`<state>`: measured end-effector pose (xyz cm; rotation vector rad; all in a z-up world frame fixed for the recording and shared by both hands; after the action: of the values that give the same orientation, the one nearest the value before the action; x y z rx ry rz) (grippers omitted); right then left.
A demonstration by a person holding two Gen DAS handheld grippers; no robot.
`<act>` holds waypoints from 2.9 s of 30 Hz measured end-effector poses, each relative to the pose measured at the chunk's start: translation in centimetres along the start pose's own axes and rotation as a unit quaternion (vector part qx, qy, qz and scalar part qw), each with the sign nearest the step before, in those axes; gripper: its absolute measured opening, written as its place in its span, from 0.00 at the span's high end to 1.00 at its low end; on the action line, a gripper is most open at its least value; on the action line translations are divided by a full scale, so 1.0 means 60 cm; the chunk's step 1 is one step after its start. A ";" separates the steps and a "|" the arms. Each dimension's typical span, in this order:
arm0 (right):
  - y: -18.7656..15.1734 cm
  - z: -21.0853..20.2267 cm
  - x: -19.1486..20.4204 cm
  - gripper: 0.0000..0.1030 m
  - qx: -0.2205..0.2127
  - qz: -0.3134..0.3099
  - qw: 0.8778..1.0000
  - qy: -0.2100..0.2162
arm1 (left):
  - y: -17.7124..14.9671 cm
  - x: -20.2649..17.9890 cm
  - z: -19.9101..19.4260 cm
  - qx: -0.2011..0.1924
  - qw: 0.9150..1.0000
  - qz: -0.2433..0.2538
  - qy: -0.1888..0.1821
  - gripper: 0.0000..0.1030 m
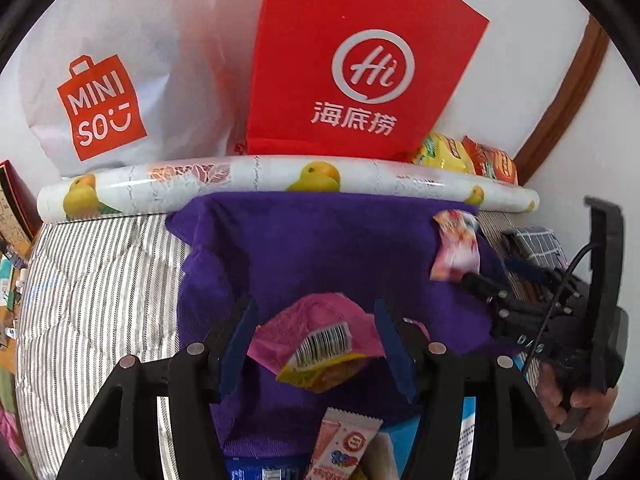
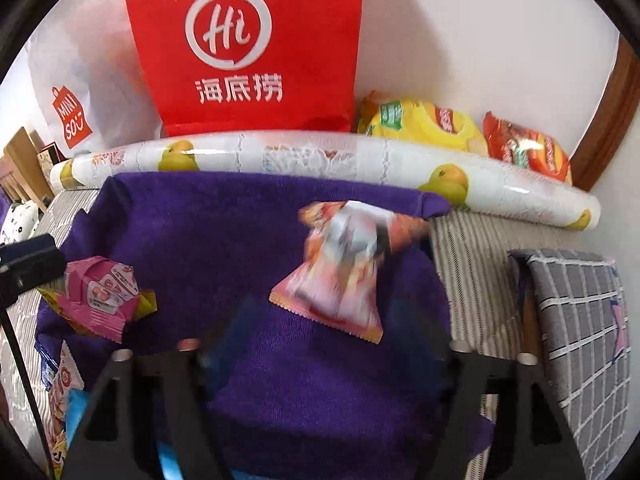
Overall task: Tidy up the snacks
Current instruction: 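Lower both bags onto the purple towel and open both tools, then grasp the pink wowo snack pack with right tool while left tool returns to pile, then grasp the pink peach snack pack with left tool while right tool lifts its pack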
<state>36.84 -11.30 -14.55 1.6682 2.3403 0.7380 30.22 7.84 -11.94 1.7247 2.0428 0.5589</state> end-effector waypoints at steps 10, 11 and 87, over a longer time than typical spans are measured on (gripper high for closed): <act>-0.005 -0.080 0.025 0.21 -0.054 -0.002 0.998 -0.017 | -0.027 -0.014 -0.025 -0.005 1.000 0.026 -0.003 0.38; -0.010 -0.086 0.028 0.21 -0.057 0.001 0.998 -0.017 | -0.031 -0.017 -0.029 -0.006 1.000 0.029 -0.003 0.38; -0.391 -0.208 0.093 0.42 -0.037 -0.020 0.998 0.048 | -0.316 0.077 -0.154 0.034 0.998 0.007 0.044 0.35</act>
<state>10.05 -15.63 -14.44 1.5851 2.3703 0.9045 8.82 9.10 -14.77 1.7840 2.1354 0.5852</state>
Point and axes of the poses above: each gripper's, at about its wrist camera, not at the fingertips, and z roughly the way its jaws point, x to its left, y to its top, the point moved 1 cm from there along z, roughly the way its jaws point, and after that the axes turned 11 degrees about y, right-handed, at the moved point
